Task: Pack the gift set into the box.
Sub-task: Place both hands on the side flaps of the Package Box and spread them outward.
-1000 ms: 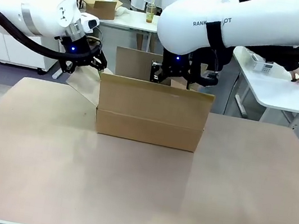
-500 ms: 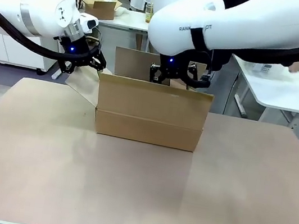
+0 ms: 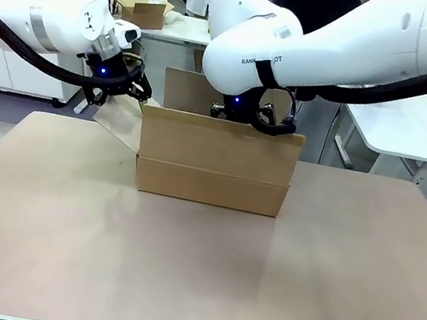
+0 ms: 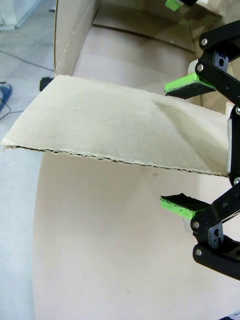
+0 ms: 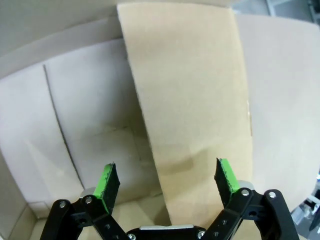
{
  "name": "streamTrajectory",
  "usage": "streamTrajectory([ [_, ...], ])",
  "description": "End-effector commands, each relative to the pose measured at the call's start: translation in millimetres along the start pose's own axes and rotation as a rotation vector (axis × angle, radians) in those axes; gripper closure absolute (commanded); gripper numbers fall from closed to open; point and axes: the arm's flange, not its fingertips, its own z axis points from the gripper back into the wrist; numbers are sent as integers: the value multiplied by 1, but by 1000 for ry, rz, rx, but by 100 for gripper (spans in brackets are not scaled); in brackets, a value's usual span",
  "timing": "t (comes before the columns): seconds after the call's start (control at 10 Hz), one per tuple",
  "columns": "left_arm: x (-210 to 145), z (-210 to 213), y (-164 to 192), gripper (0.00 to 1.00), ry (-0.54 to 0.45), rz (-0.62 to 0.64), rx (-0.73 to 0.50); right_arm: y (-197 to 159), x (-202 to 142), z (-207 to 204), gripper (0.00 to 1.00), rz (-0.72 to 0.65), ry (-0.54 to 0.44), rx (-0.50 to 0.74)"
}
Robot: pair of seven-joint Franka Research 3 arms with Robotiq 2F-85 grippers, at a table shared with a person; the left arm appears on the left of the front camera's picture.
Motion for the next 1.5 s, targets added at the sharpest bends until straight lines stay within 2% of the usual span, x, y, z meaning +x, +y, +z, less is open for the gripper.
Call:
streamTrajectory([
  [0.0,0,3,-1,0,3,14,18,3,7,5,0,-10,-9,-61],
  [0.3,0,3,-1,0,3,14,18,2,11,6,0,61,-2,-142],
  [0.7,0,3,-1,0,3,14,18,1,19,5,0,98,-67,-252],
  [1.4,0,3,-1,0,3,14,18,-23,17,11,0,127,-90,-282],
])
